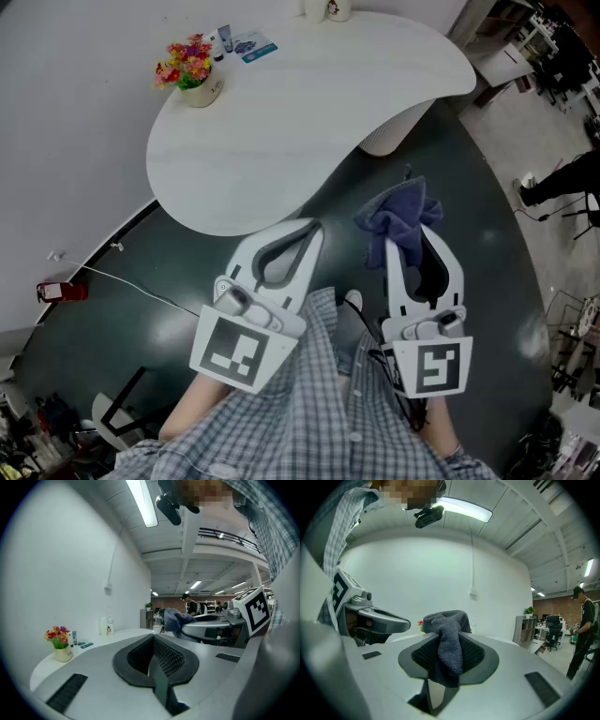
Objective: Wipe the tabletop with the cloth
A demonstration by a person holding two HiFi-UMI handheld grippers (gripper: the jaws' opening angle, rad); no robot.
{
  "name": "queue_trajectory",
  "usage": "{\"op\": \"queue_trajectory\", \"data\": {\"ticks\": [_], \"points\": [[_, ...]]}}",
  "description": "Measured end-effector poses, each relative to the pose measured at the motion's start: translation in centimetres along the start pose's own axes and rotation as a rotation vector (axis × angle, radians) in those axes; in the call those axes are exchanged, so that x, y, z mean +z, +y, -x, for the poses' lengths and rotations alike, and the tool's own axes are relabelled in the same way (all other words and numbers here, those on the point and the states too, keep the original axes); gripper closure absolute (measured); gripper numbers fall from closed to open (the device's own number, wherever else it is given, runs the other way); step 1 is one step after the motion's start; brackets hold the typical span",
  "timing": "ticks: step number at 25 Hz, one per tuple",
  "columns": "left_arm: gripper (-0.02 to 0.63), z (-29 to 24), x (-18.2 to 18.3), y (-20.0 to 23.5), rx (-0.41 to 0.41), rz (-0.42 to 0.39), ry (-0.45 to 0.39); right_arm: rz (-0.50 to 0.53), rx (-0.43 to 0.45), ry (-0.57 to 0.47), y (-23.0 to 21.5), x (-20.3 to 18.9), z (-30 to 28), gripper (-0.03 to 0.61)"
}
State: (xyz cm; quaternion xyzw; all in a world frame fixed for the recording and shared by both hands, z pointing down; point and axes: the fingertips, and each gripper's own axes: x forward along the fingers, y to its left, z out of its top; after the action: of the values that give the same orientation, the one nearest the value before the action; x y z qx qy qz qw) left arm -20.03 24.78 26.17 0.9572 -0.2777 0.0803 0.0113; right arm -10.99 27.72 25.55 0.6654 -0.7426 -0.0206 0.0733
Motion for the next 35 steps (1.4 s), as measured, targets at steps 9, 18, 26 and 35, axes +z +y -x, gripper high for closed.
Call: {"op": "queue_trajectory", "data": {"ticks": [9,18,26,35], "points": [[0.612,-0.3,0.0,-0.1,0.000,-0.003,0.001,-0.006,-0.010,0.002,-0.7,-0.2,0.0,0.472],[0.612,-1.6,0.0,-0.6,0.009,0.006,0.011,-0.034,-0.024,0.012,-2.6,-0.8,0.1,0.472],[0.612,-4.9,0.9,-3.0,0.051,0.022,0.008,-0.043,0.009,0.012,-6.8,-1.8,0.6,0.472],[0.612,-7.9,1.7,-7.1,0.149,0.028,0.005,-0.019,0.083,-0.007,-12.8,-2.6,1.9,0.472]]}}
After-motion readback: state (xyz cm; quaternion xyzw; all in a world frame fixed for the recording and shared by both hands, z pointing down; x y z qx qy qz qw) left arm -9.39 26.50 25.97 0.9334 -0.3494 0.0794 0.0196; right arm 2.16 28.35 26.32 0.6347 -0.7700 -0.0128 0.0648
